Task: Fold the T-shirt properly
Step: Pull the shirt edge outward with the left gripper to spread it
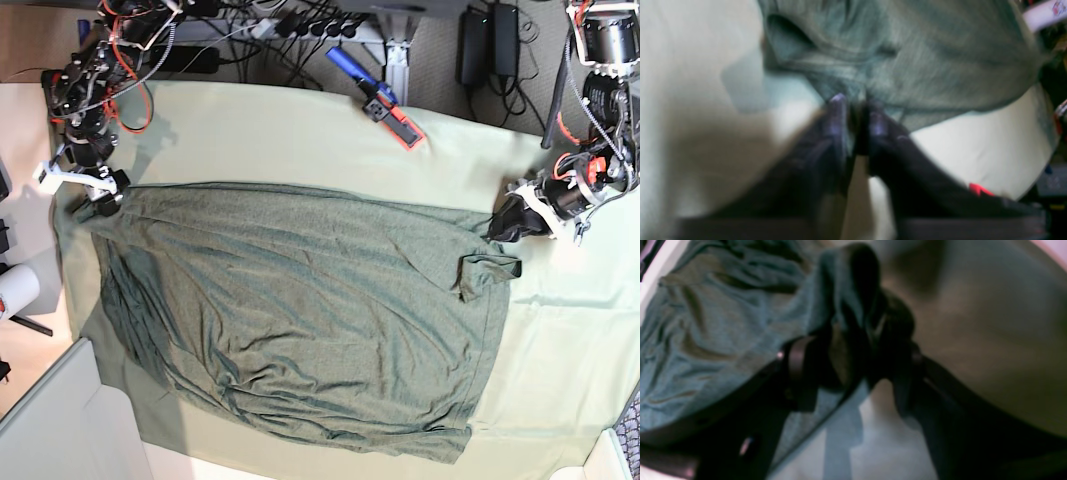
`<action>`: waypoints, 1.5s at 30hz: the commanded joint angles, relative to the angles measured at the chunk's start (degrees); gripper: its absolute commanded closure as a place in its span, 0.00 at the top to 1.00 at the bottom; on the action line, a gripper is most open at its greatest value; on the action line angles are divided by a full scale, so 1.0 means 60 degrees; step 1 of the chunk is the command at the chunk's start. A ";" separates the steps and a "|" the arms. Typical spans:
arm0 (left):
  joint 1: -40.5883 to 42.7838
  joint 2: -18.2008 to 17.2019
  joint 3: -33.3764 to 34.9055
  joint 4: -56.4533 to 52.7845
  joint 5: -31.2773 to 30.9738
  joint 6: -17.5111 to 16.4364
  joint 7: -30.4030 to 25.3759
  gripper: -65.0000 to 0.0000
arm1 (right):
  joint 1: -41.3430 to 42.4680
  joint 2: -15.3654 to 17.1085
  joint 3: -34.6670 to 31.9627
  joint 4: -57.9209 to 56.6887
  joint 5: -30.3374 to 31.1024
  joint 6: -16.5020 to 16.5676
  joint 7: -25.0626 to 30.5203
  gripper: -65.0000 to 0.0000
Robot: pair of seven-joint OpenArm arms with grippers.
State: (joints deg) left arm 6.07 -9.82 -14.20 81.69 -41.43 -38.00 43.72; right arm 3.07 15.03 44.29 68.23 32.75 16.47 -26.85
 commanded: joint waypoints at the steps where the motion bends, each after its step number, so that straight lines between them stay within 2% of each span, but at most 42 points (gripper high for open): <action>1: -0.0084 -0.0058 0.0007 0.0106 -0.0109 -0.0313 -0.0036 0.00 | 0.0204 0.0135 0.0004 0.0124 0.0109 0.0044 0.0117 0.51; 2: -0.0084 -0.0066 0.0007 0.0106 -0.0109 -0.0334 -0.0036 0.00 | 0.0229 0.0138 -0.0033 0.0124 0.0109 0.0040 0.0124 0.50; 3: -0.0087 -0.0073 0.0007 0.0106 -0.0113 -0.0334 -0.0036 0.00 | 0.0266 0.0138 -0.0087 0.0124 0.0109 0.0040 0.0131 0.44; 7: -0.0087 -0.0335 0.0004 0.0106 -0.0412 -0.0334 0.0073 0.00 | 0.0364 0.0138 -0.0229 0.0124 0.0102 0.0044 0.0120 0.01; 12: -0.0084 -0.1086 -0.0033 0.0106 -0.1836 -0.0334 0.0940 0.00 | 0.0361 0.0142 -0.0244 0.0127 0.0091 0.0047 -0.0189 0.00; 16: -0.0076 -0.1519 -0.0033 0.0106 -0.2412 -0.0334 0.1402 0.00 | 0.0353 0.0142 -0.0233 0.0138 0.0415 0.0047 -0.0539 0.00; 20: 0.0004 -0.1599 -0.0342 0.0106 -0.2718 -0.0334 0.1657 0.00 | 0.0306 0.0138 -0.0204 0.0291 0.0481 0.0047 -0.0863 0.00; 23: 0.0084 -0.1628 -0.0878 0.0106 -0.3064 -0.0334 0.1880 0.00 | 0.0302 0.0138 -0.0033 0.0481 0.0521 0.0051 -0.1468 0.00; 28: 0.0350 -0.2073 -0.1319 0.0135 -0.3523 -0.0334 0.2044 0.00 | 0.0237 0.0146 0.0299 0.0903 0.0627 0.0073 -0.2233 0.00; 38: 0.1333 -0.2962 -0.1384 0.0324 -0.3927 -0.0334 0.2087 0.00 | -0.1479 0.0138 0.0302 0.2605 0.0871 0.0084 -0.2320 0.00; 45: 0.2116 -0.3133 -0.2401 0.0379 -0.4331 -0.0334 0.2280 0.00 | -0.2659 0.0135 0.0302 0.3432 0.0892 0.0080 -0.2320 0.00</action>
State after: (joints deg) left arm 18.61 -27.22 -27.90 82.98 -66.76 -39.07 58.06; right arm -13.08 14.55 45.63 87.72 37.87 17.10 -42.52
